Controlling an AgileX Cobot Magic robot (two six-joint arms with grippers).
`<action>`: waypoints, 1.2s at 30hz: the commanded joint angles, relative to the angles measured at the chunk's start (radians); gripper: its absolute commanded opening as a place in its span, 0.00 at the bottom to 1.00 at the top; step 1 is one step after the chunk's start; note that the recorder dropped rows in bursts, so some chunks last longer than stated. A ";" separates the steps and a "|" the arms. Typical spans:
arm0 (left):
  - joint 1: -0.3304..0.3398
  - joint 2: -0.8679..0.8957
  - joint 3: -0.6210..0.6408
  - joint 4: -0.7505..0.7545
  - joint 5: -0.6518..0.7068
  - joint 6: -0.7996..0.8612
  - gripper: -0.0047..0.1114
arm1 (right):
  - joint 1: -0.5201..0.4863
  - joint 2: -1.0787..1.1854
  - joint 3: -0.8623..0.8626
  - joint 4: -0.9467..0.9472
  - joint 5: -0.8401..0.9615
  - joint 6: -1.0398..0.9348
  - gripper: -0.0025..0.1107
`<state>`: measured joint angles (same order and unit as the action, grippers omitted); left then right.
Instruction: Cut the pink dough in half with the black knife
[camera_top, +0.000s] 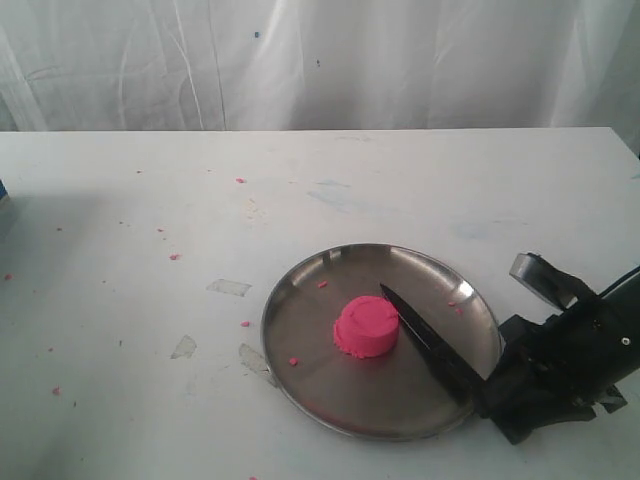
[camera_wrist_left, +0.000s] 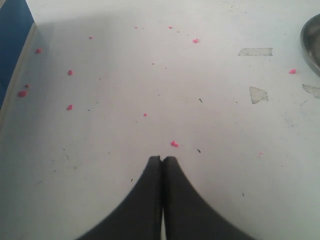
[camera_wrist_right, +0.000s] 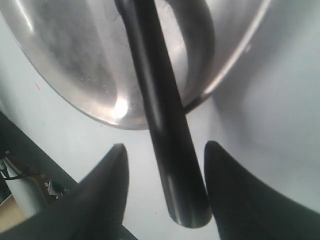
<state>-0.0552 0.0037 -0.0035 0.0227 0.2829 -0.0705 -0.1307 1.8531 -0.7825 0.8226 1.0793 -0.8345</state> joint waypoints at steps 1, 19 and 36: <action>-0.006 -0.004 0.004 -0.006 -0.001 0.001 0.04 | 0.001 0.001 0.005 -0.008 0.008 0.001 0.41; -0.006 -0.004 0.004 -0.006 -0.001 0.001 0.04 | 0.002 0.009 0.005 -0.012 -0.002 0.005 0.25; -0.006 -0.004 0.004 -0.006 -0.001 0.001 0.04 | 0.002 0.006 -0.001 0.026 0.023 -0.016 0.02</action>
<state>-0.0552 0.0037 -0.0035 0.0227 0.2829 -0.0705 -0.1292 1.8748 -0.7825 0.8276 1.0947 -0.8372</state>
